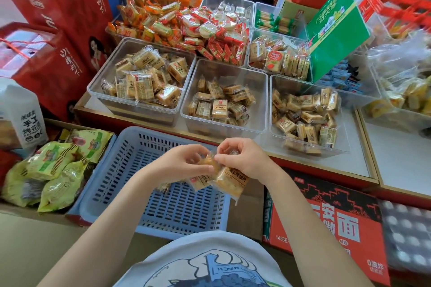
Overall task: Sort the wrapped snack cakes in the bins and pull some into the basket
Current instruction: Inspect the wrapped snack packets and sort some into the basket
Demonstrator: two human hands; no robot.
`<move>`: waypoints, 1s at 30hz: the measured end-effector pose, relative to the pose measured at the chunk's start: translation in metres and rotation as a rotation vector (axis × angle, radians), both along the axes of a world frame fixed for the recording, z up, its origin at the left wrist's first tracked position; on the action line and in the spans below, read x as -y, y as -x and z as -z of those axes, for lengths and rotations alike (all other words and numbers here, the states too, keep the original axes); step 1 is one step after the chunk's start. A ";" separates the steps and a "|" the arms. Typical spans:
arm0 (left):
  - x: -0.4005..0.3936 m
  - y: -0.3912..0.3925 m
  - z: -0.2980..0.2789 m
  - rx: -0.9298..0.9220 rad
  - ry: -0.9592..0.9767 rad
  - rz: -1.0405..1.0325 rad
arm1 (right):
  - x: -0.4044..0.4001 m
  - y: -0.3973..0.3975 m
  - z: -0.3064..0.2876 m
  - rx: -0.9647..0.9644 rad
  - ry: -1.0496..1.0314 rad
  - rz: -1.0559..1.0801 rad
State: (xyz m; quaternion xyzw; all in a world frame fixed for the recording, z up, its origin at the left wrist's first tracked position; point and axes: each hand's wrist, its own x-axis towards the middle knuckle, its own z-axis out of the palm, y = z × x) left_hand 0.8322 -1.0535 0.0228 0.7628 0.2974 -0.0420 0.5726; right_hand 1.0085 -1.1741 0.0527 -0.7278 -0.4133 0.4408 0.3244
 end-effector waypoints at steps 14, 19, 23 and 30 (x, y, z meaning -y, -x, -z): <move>0.005 -0.007 0.004 0.390 0.429 -0.469 | 0.003 0.004 0.005 -0.145 -0.061 0.230; 0.010 -0.014 0.006 0.392 0.452 -0.506 | 0.003 -0.002 0.003 -0.193 -0.086 0.285; 0.018 -0.022 0.006 0.376 0.467 -0.498 | 0.000 -0.006 0.002 -0.127 -0.007 0.248; 0.019 -0.029 0.006 0.327 0.409 -0.539 | -0.005 -0.011 0.003 -0.081 -0.019 0.243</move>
